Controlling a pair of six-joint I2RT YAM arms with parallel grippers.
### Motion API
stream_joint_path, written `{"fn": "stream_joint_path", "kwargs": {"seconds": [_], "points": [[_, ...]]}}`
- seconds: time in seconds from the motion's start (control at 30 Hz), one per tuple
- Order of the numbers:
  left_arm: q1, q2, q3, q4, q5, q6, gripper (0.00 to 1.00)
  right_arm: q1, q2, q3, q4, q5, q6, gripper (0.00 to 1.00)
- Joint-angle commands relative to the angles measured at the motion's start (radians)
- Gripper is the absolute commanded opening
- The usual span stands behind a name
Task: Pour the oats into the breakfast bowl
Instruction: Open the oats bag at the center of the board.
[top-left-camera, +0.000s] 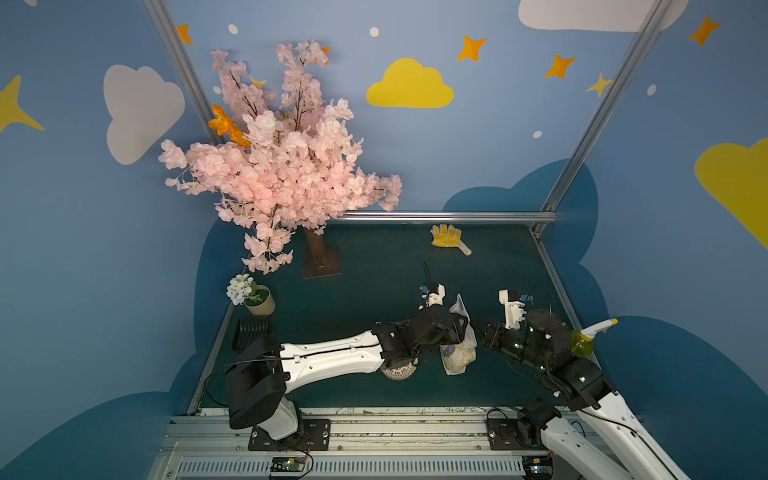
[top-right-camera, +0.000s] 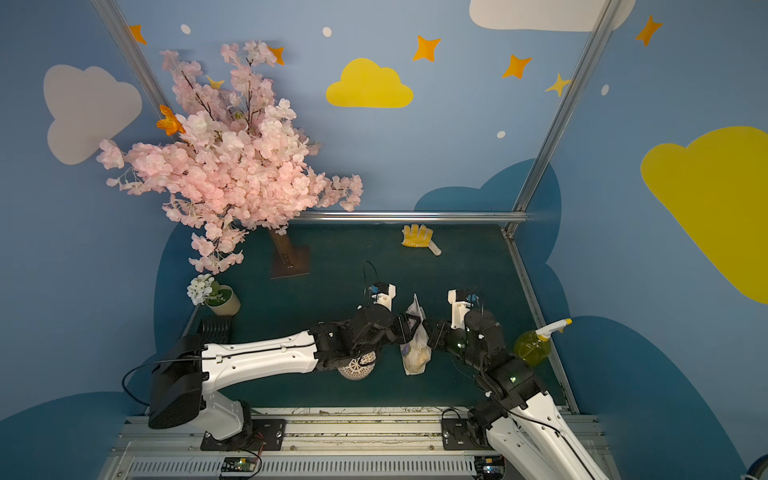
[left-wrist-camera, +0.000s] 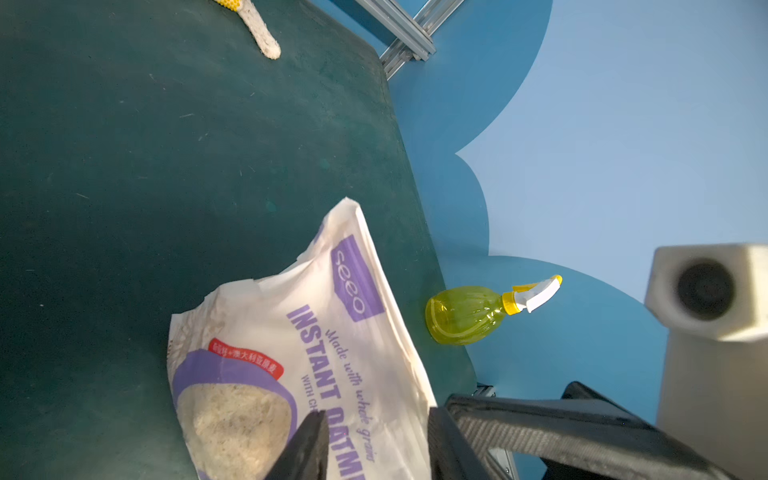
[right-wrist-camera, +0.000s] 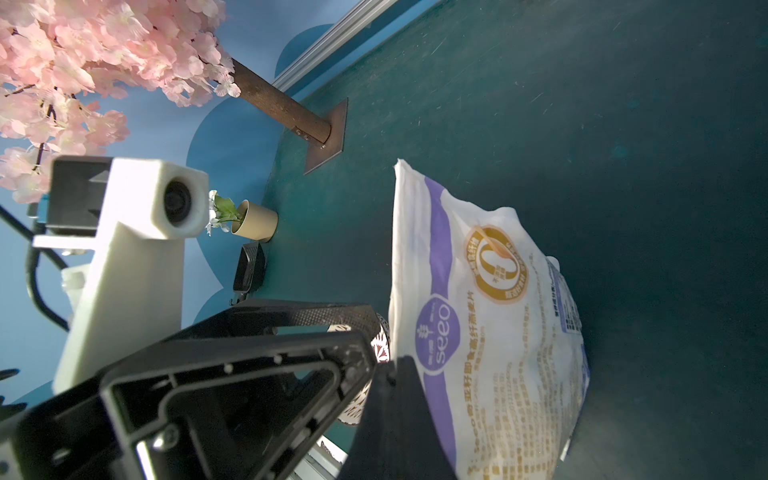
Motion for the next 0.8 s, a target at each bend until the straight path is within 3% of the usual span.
{"fn": "stream_joint_path", "kwargs": {"seconds": [0.0,0.77], "points": [[0.005,0.009,0.025,0.031,0.004,-0.007,0.43,-0.003,-0.010,-0.012,-0.010,0.001,-0.010,0.00],[0.022,0.068,0.049,0.016,0.009,-0.028,0.43,-0.003,-0.023,-0.009,-0.006,-0.004,-0.006,0.00]]}}
